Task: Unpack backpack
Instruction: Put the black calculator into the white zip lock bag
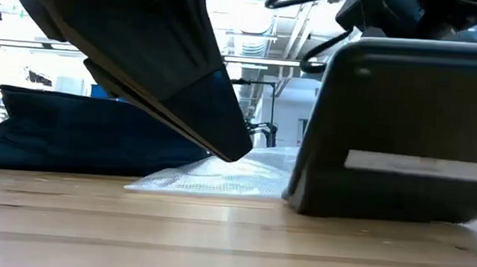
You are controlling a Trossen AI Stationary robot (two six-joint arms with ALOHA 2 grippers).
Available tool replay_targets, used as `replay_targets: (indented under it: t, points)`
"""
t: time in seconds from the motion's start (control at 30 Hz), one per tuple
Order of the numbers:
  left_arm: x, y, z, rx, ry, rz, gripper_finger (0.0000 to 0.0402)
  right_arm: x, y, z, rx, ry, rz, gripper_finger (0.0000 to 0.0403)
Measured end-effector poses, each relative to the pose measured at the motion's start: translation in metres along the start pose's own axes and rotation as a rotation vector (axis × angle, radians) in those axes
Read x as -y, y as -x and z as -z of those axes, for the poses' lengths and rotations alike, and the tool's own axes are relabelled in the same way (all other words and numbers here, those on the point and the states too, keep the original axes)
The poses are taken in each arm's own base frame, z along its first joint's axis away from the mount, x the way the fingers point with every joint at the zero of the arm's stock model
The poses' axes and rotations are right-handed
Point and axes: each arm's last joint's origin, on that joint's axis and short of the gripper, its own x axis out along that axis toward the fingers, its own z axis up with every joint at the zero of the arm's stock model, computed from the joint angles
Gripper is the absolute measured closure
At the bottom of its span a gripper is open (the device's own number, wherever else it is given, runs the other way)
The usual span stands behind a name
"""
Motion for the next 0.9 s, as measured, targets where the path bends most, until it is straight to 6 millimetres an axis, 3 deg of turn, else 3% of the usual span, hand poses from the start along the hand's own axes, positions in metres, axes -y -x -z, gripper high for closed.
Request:
replay_targets:
  t: [0.3,0.5,0.7,0.9]
  points:
    - [-0.002,0.0,0.002,-0.02,-0.01,-0.023,0.0402,0.002,0.01,-0.004,0.019,-0.067,-0.024,0.0204]
    - [-0.005,-0.002,-0.001,-0.015,0.017,-0.027,0.0402,0.001,0.035,-0.01,0.063,-0.29,-0.033,0.0218]
    - [-0.012,-0.013,-0.009,0.004,-0.022,-0.036,0.0402,-0.013,0.055,-0.006,0.07,-0.458,-0.028,0.0195]
    - [-0.017,-0.024,-0.022,0.041,-0.08,-0.003,0.0402,-0.017,0.048,-0.002,0.07,-0.479,0.013,0.0145]
